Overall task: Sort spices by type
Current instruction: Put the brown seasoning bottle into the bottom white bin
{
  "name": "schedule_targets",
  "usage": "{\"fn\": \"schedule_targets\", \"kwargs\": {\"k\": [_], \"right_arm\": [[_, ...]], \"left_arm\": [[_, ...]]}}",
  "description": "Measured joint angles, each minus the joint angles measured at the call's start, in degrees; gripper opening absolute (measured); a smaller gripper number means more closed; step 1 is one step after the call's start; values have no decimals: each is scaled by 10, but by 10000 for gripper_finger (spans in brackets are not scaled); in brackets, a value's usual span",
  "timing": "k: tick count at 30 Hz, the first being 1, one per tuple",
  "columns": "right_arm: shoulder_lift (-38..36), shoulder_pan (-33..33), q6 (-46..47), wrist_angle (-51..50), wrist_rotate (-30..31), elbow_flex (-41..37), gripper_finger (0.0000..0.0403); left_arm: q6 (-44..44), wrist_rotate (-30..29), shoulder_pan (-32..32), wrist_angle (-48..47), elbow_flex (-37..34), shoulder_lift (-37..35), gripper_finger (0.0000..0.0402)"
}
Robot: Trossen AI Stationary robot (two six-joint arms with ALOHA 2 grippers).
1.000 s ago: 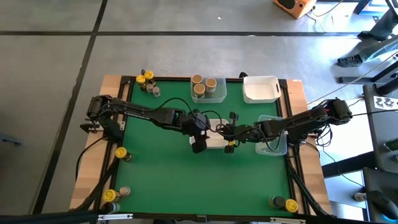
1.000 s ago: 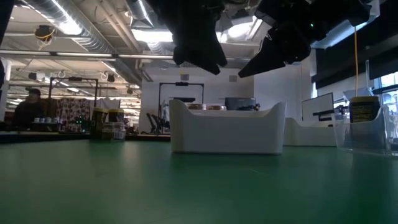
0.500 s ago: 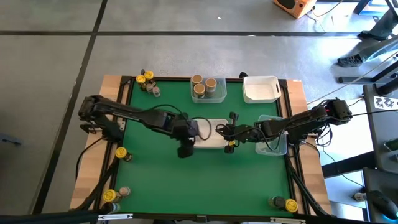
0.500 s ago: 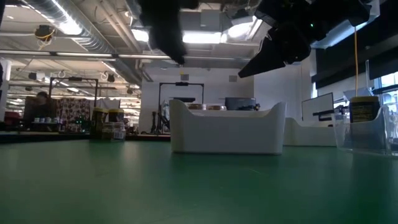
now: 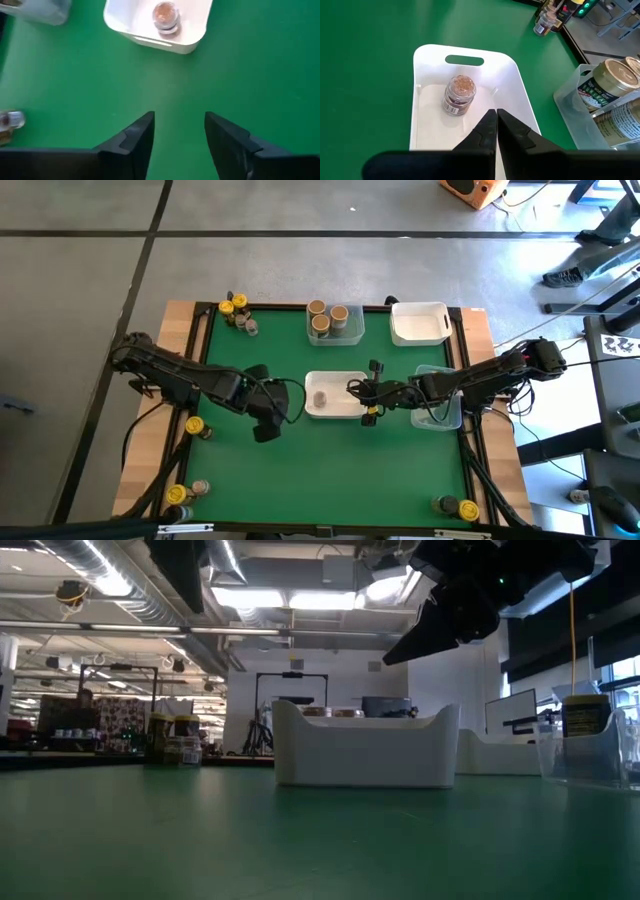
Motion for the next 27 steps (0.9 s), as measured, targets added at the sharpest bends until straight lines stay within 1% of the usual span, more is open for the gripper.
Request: {"fn": "schedule_targets", "kwargs": {"k": [3,9,10,11,17,21,24,25,27], "right_arm": [[0,0,0,1,0,0,14],[0,0,-8,5,0,0,14],[0,0,-13,5,0,0,14],[0,0,-14,5,0,0,14],[0,0,-19,6,0,0,14],[0,0,-29,17,0,0,14],[0,0,-30,19,0,0,14],[0,0,-30,19,0,0,14],[0,0,-33,18,0,0,14]], "left_arm": [[6,-4,-4,8,0,0,124],[41,-2,0,10,0,0,22],[46,-1,1,10,0,0,12],[46,0,3,11,0,0,7],[39,6,19,18,0,0,7],[37,9,34,61,-1,0,4],[55,75,55,91,-1,0,14],[73,87,61,103,-1,0,20],[100,88,70,128,-1,0,30]]}}
